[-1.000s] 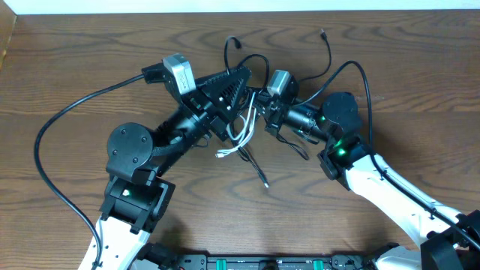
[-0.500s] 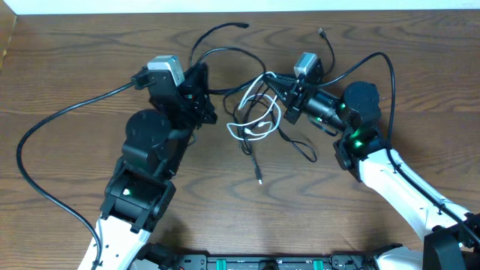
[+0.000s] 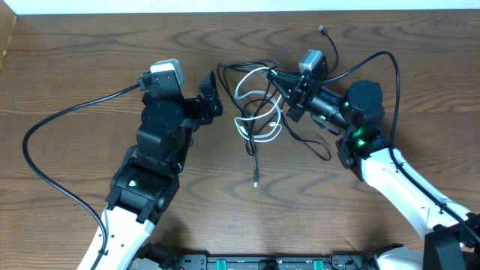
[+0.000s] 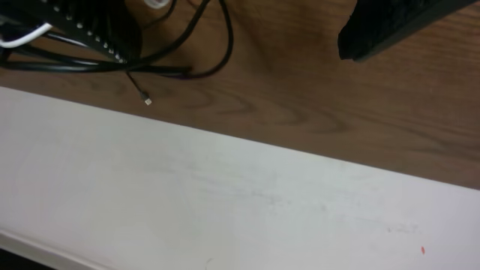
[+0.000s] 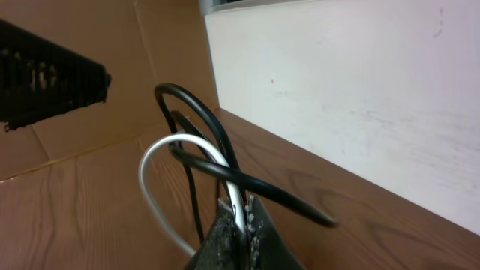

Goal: Untangle cables

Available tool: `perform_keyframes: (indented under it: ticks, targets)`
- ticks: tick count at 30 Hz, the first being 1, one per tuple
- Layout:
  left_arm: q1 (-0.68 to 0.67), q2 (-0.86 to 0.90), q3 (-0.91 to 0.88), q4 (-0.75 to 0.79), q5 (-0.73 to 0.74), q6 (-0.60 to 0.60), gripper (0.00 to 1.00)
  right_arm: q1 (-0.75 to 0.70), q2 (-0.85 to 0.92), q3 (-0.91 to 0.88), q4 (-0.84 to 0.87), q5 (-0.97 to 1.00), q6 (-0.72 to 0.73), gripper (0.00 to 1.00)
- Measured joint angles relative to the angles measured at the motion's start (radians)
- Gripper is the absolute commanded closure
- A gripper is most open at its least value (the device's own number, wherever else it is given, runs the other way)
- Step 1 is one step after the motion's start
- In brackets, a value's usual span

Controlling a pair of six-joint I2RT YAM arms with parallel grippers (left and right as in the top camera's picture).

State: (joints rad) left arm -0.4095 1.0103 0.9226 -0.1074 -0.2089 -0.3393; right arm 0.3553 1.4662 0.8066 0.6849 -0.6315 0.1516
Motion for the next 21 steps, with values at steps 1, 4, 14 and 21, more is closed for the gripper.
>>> perform_keyframes:
  ticks: [1, 4, 14, 21]
  targets:
    - [0.000, 0.000, 0.000, -0.002, 0.000, 0.000, 0.11, -0.003, 0.000, 0.000, 0.000, 0.000, 0.002, 0.99]
    - [0.000, 0.000, 0.000, -0.002, 0.000, 0.000, 0.11, -0.008, 0.000, 0.000, 0.000, 0.000, 0.006, 0.99]
    - [0.000, 0.000, 0.000, 0.029, 0.142, 0.081, 0.11, -0.009, 0.000, 0.000, 0.000, 0.000, 0.033, 0.99]
    - [0.000, 0.002, 0.000, 0.017, 0.335, 0.378, 0.11, -0.011, 0.000, 0.000, 0.014, -0.034, 0.147, 0.99]
